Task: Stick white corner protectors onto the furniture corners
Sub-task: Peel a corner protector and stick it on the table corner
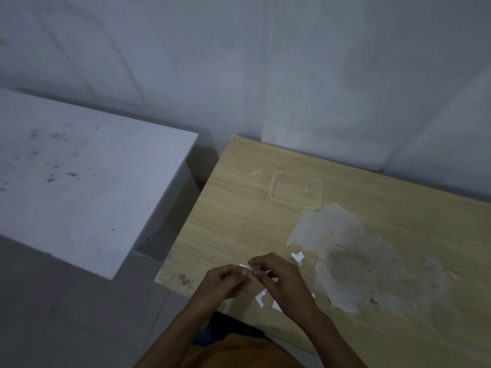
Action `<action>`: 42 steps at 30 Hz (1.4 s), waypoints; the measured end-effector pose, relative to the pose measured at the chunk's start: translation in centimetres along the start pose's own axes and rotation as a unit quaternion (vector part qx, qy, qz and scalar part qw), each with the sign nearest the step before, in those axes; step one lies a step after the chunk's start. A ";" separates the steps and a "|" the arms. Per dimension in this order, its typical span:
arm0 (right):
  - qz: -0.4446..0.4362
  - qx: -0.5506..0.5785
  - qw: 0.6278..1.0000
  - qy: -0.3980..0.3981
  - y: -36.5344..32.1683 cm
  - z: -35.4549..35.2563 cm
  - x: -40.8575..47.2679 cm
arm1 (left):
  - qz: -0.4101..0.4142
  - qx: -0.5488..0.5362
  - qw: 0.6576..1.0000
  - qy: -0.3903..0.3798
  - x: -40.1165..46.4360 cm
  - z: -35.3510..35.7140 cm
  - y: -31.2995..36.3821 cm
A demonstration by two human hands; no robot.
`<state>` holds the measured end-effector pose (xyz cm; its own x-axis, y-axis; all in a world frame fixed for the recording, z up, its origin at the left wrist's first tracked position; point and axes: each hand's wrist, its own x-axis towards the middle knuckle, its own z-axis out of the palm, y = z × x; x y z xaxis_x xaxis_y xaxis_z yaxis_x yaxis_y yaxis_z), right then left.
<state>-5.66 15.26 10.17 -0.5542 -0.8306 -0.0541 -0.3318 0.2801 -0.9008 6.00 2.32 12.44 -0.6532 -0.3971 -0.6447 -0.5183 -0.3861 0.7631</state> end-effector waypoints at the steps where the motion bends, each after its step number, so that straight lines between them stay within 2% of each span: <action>1: -0.003 -0.002 1.000 0.005 0.0 0.0 0.4 | -0.005 -0.002 1.000 0.005 0.1 -0.1 0.1; 4: 0.028 0.041 0.998 0.035 -0.3 -0.1 1.6 | -0.003 0.000 1.000 0.019 0.7 -0.4 0.6; 8: 0.070 0.080 0.993 0.058 -0.6 -0.5 3.8 | 0.070 0.039 0.996 0.031 2.2 -1.4 2.0; 12: 0.076 0.078 0.993 0.054 -0.7 -0.3 6.8 | 0.098 0.034 0.994 0.020 4.8 -2.4 3.8; 18: 0.070 -0.024 0.996 0.043 -0.1 -0.5 12.7 | 0.107 0.026 0.994 0.009 10.8 -4.3 6.5; 22: 0.009 -0.125 0.991 0.045 0.9 -1.3 18.2 | 0.096 0.020 0.995 -0.003 15.7 -5.7 8.5; 25: -0.020 -0.150 0.986 0.065 1.8 -1.8 22.8 | 0.099 0.037 0.994 -0.004 19.9 -7.0 10.5; 33: 0.020 -0.153 0.983 0.103 6.1 -2.5 35.2 | 0.143 0.163 0.967 0.132 32.8 -9.9 14.5; 36: 0.034 -0.143 0.983 0.113 7.5 -2.1 39.2 | 0.138 0.264 0.940 0.165 37.4 -10.1 15.3; 42: 0.056 -0.197 0.971 0.121 9.8 -1.1 46.4 | 0.144 0.151 0.965 0.157 44.2 -10.5 15.5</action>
<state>-35.43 -20.02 -0.70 -0.7515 -0.6597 0.0043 -0.4991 0.5643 -0.6577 -25.09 -30.00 -4.72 -0.6187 -0.7034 -0.3498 -0.5086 0.0192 0.8608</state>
